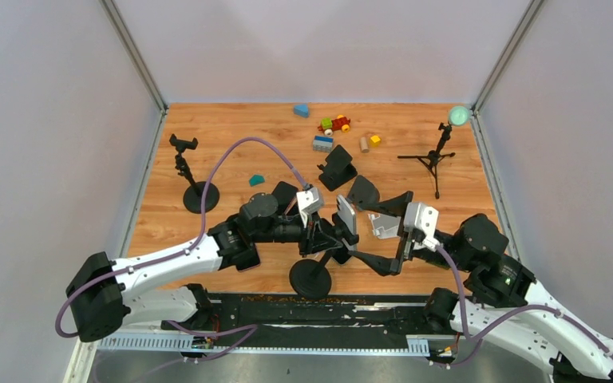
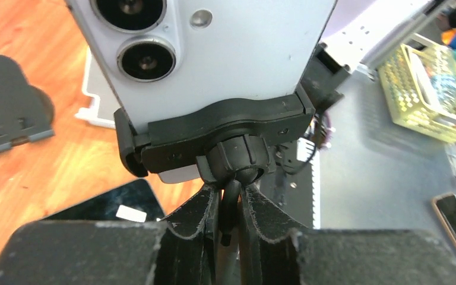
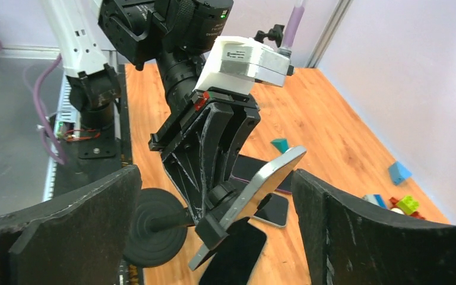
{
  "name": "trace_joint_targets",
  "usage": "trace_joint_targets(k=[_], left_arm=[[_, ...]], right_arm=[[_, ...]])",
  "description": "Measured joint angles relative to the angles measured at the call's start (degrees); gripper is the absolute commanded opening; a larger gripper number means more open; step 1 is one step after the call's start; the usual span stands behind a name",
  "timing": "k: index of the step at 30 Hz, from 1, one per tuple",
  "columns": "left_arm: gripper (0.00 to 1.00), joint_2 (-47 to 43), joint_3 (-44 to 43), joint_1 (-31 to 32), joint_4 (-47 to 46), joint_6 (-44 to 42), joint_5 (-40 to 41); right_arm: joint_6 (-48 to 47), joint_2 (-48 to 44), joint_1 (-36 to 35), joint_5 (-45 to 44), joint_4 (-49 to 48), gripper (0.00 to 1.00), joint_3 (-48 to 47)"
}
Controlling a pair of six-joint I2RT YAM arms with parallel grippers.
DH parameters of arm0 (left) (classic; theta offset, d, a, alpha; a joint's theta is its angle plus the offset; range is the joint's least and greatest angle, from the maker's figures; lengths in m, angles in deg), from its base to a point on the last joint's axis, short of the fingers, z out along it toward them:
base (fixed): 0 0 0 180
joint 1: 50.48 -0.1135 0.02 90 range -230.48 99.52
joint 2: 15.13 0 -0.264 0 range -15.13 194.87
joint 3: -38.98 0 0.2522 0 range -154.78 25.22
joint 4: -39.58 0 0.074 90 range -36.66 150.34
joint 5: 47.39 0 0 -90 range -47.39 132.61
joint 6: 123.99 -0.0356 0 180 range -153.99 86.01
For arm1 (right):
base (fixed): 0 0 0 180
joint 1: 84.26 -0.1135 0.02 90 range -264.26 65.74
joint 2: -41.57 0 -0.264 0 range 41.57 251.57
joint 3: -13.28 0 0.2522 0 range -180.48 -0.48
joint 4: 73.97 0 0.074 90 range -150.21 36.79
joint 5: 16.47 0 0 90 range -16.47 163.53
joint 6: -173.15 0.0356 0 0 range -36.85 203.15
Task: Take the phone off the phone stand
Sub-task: Adjust the phone stand with the phone.
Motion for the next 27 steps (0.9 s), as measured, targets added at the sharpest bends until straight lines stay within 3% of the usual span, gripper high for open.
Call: trace_joint_targets(k=[8, 27], left_arm=[[0.0, -3.37, 0.0, 0.02, 2.89, -1.16, -10.05], [0.0, -7.5, 1.09, 0.02, 4.26, -1.62, -21.79]], right_arm=[[7.69, 7.28, -0.11, 7.1, 6.8, 1.0, -9.2], [10.71, 11.76, 1.22, 17.11, 7.39, 1.0, -8.02]])
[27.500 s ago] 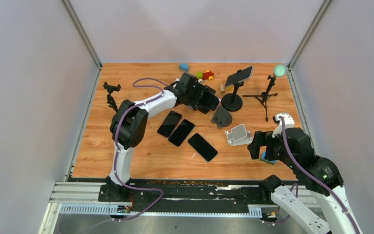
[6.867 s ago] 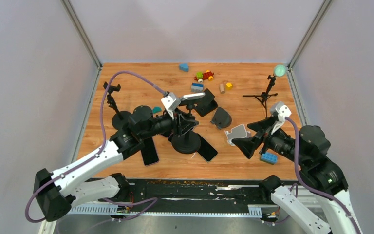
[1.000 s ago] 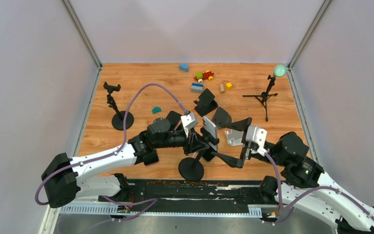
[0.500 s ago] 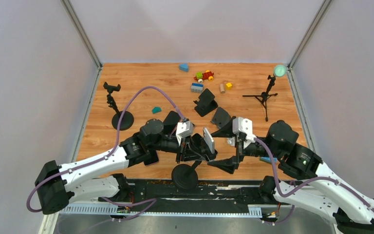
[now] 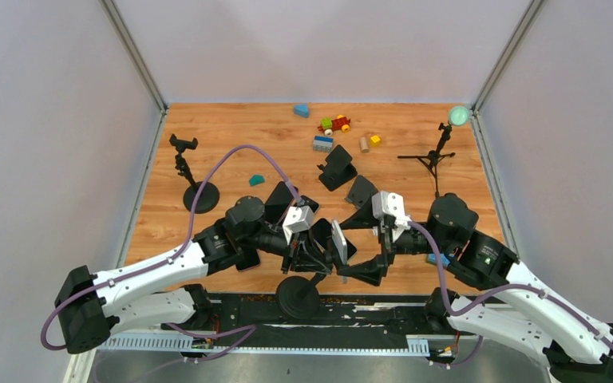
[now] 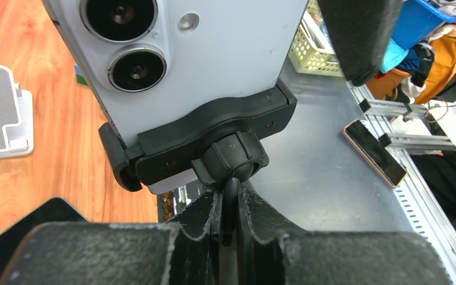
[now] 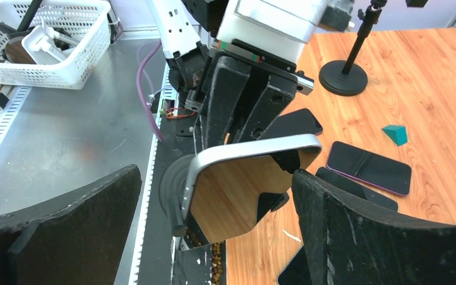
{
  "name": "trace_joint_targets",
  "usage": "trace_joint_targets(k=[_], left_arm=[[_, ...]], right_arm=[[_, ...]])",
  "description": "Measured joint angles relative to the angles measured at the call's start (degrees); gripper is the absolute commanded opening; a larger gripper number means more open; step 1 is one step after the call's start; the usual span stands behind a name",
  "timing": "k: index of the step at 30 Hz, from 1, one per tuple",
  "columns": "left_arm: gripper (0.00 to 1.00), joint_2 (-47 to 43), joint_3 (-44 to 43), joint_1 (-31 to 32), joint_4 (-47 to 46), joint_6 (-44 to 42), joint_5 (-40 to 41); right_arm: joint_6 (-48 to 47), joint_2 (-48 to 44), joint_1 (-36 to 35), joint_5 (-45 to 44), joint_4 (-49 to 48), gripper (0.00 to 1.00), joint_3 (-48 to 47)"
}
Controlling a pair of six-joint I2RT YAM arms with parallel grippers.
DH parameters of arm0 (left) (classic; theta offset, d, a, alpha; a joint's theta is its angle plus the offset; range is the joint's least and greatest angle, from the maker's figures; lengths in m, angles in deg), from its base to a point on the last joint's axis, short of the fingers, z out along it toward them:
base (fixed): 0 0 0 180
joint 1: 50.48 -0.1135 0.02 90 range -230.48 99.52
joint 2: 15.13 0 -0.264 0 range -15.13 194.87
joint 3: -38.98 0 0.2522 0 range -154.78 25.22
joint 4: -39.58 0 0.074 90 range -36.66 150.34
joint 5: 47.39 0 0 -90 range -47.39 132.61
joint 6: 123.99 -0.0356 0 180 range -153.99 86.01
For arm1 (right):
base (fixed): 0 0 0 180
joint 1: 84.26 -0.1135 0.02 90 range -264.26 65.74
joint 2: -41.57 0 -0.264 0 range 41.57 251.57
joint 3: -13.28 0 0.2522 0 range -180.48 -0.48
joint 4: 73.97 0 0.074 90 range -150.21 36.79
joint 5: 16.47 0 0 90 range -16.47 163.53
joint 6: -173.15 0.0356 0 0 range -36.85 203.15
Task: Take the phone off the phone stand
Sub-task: Adjust the phone stand with the phone.
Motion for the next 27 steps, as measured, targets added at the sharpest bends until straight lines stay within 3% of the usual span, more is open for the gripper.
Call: trace_joint_targets(k=[14, 21, 27], left_arm=[[0.0, -1.7, 0.48, 0.0, 0.07, 0.46, -1.73], [0.0, -1.7, 0.48, 0.02, -0.17, 0.63, -3.43], [0.0, -1.7, 0.48, 0.11, -0.55, 0.63, -4.48]], right_arm=[[4.04, 4.83, 2.34, 4.17, -7.26, 0.98, 2.97], [7.3, 5.75, 2.51, 10.78, -12.0, 0.87, 4.31], [8.24, 5.75, 2.89, 12.76, -13.86, 0.66, 5.2]])
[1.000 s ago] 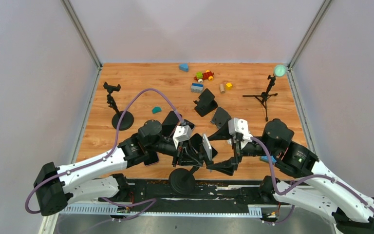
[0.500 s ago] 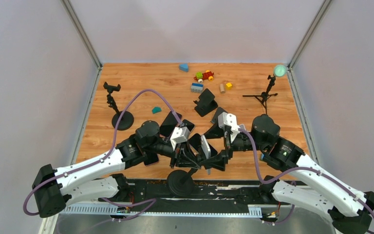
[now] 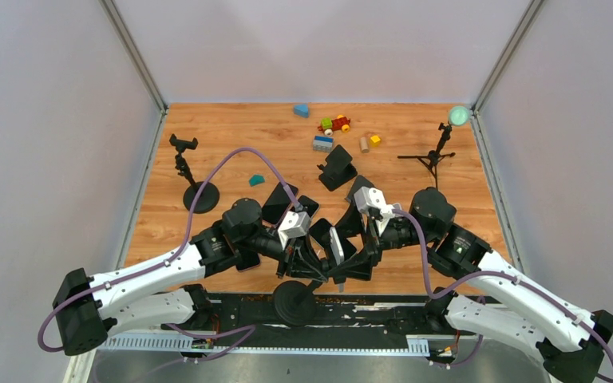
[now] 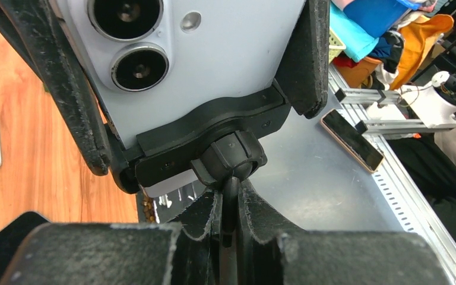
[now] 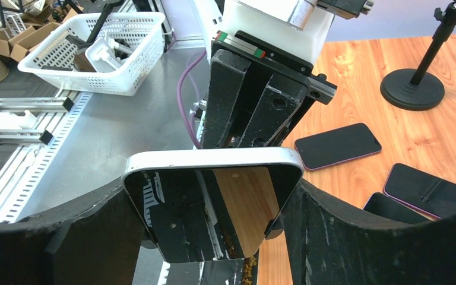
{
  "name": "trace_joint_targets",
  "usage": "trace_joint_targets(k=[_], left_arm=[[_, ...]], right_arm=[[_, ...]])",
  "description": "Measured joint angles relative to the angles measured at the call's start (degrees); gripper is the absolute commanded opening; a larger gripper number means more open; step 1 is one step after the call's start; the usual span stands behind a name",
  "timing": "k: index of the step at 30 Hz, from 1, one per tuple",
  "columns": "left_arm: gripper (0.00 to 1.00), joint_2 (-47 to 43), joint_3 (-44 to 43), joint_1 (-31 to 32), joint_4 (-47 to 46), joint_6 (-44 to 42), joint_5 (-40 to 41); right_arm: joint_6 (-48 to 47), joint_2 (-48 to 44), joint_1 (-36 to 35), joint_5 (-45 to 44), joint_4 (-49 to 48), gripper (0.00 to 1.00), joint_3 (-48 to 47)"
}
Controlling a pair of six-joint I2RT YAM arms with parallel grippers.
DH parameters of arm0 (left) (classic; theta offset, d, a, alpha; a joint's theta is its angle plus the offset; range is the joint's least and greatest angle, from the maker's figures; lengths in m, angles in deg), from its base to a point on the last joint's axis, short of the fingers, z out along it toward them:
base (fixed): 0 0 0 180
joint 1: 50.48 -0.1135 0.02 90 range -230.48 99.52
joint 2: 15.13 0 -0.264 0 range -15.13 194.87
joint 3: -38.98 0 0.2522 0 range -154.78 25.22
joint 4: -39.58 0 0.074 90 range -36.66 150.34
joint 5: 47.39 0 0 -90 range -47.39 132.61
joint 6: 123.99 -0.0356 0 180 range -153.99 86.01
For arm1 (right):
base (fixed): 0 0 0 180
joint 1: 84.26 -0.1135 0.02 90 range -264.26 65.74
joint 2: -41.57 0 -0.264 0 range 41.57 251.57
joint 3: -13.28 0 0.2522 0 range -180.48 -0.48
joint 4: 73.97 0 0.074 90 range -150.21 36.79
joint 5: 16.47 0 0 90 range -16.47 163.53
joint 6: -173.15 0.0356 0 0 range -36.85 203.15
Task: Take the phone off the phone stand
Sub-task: Adjust the phone stand with the phone.
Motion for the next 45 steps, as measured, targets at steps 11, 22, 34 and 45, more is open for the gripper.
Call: trace_joint_targets(k=[11, 22, 34, 45], left_arm=[[0.56, 0.09, 0.17, -0.02, 0.24, -0.24, 1.46], [0.71, 0.24, 0.2, -0.07, -2.34, -1.11, 11.43], [0.43, 4.11, 0.22, -0.13, -7.06, -0.66, 12.11], [0.0, 7.69, 0.26, -0.2, -10.4, 2.71, 9.57]], right_arm=[[0.92, -0.28, 0.17, -1.25, -1.4, 0.0, 1.03], [0.28, -0.39, 0.22, -9.38, 0.85, 0.0, 2.1], [0.61, -2.38, 0.2, -12.09, 1.62, 0.0, 2.12], [0.76, -2.84, 0.31, -13.6, 1.29, 0.0, 3.78]])
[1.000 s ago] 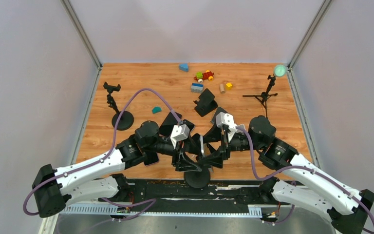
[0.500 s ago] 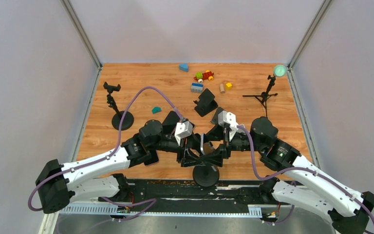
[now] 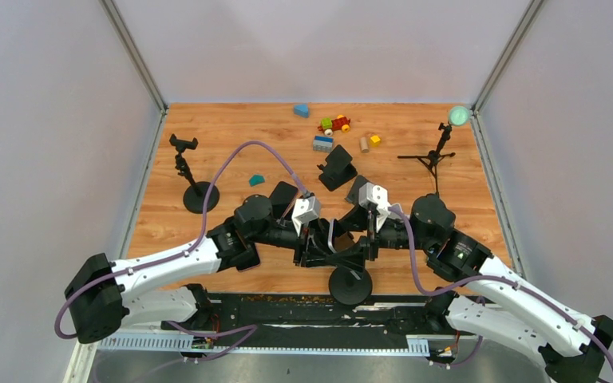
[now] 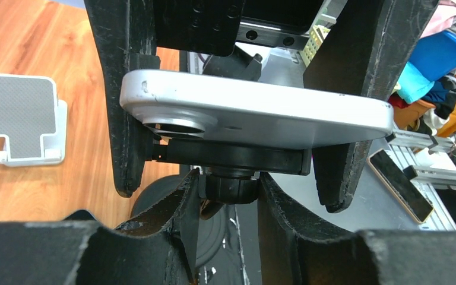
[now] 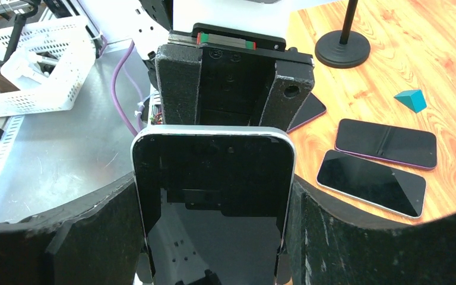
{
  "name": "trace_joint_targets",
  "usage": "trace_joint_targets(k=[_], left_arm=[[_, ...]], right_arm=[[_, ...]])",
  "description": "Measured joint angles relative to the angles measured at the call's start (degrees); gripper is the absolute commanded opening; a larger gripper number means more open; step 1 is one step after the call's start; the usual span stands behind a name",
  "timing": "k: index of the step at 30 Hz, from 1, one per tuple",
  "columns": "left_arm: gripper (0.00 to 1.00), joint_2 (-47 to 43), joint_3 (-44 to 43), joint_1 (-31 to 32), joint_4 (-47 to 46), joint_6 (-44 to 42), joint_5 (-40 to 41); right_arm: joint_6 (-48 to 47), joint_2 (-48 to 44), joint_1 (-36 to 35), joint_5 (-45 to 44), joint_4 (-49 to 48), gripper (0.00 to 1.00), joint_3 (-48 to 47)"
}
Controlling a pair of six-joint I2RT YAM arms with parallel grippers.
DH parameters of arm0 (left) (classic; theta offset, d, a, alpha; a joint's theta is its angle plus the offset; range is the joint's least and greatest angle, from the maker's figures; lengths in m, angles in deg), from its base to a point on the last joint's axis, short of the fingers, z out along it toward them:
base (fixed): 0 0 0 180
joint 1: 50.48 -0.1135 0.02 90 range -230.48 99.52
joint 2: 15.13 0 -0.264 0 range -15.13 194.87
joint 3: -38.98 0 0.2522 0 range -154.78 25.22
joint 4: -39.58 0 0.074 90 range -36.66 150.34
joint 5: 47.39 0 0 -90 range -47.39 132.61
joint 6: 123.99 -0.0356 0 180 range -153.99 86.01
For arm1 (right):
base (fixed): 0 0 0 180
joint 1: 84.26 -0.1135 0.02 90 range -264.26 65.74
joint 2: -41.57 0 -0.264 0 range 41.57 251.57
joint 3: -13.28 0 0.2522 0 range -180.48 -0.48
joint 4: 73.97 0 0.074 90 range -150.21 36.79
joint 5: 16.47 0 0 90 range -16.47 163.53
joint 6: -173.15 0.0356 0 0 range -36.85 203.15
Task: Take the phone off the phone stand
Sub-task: Adjust the phone stand with the phone.
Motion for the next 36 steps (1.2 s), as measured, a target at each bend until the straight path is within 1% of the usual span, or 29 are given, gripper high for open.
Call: trace_joint_targets(k=[5, 13, 20, 24, 29, 36], left_arm=[[0.0, -0.07, 0.0, 0.04, 2.21, -1.31, 0.39], [0.0, -3.74, 0.0, 0.24, 13.75, -7.58, 4.11], [0.0, -5.22, 0.07, 0.24, 18.64, -9.53, 5.99], [0.0, -7.85, 1.38, 0.22, 19.74, -9.97, 7.89], [0.0, -8.57, 1.92, 0.24, 19.76, -10.62, 9.57], [0.0, -7.08, 2.71, -0.35, 15.89, -11.85, 10.88]], right_arm=[[-0.37, -1.07, -0.02, -0.74, -0.15, 0.0, 1.62], [-1.6, -1.36, -0.46, -0.98, -2.19, 0.0, 5.42], [-2.16, 0.61, -0.61, -0.66, -3.39, 0.0, 6.27], [-2.19, 2.29, -0.94, -0.28, -5.25, 0.0, 6.27], [-2.38, 2.95, -1.05, -1.05, -6.03, 0.0, 6.27], [-3.19, 2.93, -1.14, -5.11, -5.81, 0.0, 6.25]])
